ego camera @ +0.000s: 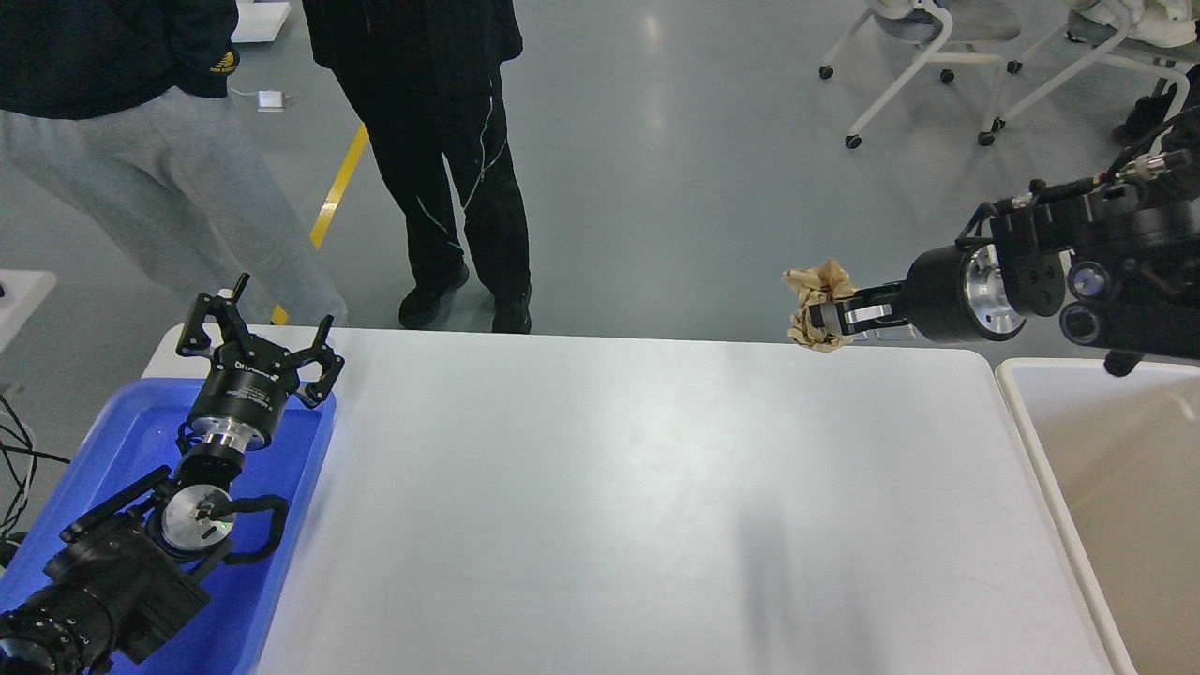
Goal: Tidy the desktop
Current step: 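Lift the paper ball and carry it toward the white bin, then open the right gripper over the white bin to drop the paper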
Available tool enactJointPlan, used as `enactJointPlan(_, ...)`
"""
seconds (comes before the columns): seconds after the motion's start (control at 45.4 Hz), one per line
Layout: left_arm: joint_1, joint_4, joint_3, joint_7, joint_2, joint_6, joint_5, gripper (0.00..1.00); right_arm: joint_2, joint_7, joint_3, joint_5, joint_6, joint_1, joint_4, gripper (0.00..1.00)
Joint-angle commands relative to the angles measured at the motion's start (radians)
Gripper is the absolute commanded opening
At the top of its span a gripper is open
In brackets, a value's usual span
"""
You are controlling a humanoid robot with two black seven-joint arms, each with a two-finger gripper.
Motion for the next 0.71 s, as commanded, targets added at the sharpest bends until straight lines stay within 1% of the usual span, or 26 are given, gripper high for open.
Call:
enactJointPlan(0.0, 0.000, 0.000, 0.000, 0.000, 0.000, -0.001, 0.000, 1.00, -0.022, 0.001, -0.064, 0.052, 0.045, 0.168, 0.061, 0.00)
enactJointPlan(0.176, 0.000, 0.000, 0.000, 0.000, 0.000, 0.000, 0.000, 1.00, -0.037, 0.001, -0.099, 0.058, 0.039, 0.160, 0.054, 0.00)
enactJointPlan(0.331, 0.000, 0.000, 0.000, 0.000, 0.000, 0.000, 0.000, 1.00, -0.115, 0.001, -0.101, 0.058, 0.038, 0.144, 0.048, 0.00)
enactJointPlan(0.551, 0.000, 0.001, 0.000, 0.000, 0.000, -0.001, 0.000, 1.00, -0.307, 0.002, -0.067, 0.058, 0.030, 0.067, 0.032, 0.00)
enactJointPlan(0.683, 0.000, 0.000, 0.000, 0.000, 0.000, 0.000, 0.000, 1.00, -0.472, 0.002, 0.015, 0.056, 0.030, -0.014, 0.019, 0.00)
